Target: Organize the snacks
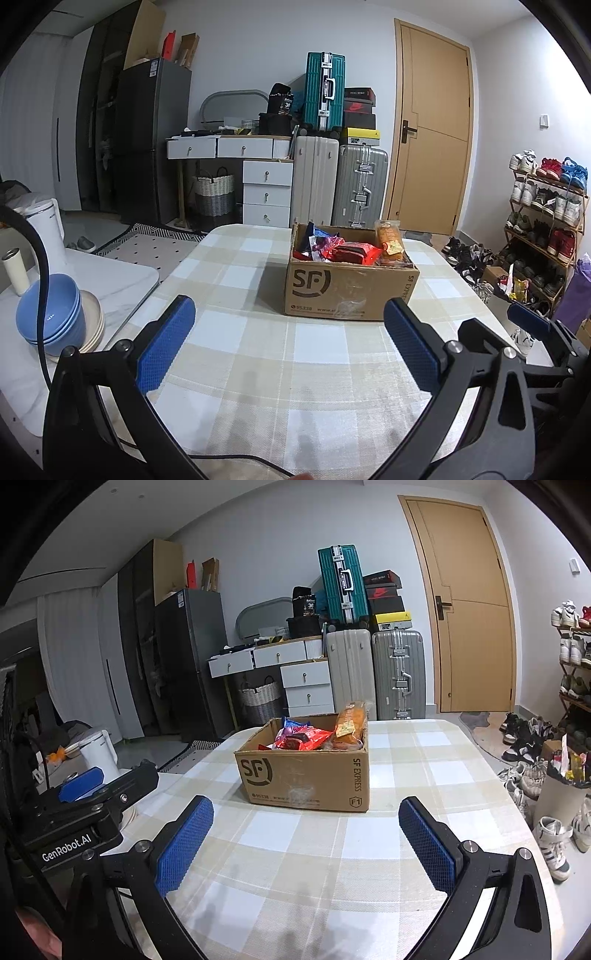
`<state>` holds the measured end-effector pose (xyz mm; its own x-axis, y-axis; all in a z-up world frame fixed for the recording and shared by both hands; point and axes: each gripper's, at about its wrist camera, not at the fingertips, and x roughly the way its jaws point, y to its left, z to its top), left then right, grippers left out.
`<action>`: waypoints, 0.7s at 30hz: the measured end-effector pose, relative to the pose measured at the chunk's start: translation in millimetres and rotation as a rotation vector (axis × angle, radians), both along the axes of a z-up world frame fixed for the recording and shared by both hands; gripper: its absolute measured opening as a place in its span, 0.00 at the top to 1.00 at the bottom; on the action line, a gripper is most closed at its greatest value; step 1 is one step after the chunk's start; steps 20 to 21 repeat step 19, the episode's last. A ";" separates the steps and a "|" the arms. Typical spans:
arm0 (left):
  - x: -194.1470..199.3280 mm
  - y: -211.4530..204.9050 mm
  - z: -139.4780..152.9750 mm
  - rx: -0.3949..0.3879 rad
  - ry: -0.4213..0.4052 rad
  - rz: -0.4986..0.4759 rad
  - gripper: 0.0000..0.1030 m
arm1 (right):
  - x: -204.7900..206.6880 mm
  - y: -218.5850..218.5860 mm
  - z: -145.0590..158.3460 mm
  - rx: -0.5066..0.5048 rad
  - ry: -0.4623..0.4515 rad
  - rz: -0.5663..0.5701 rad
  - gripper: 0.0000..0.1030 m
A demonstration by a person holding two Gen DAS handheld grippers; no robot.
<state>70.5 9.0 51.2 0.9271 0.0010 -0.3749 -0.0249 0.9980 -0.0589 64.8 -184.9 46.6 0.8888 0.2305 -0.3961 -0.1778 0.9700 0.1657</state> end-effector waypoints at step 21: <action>-1.2 -6.4 -1.9 0.069 -0.038 0.024 0.01 | 1.0 -4.4 -0.8 0.013 0.009 -0.010 0.01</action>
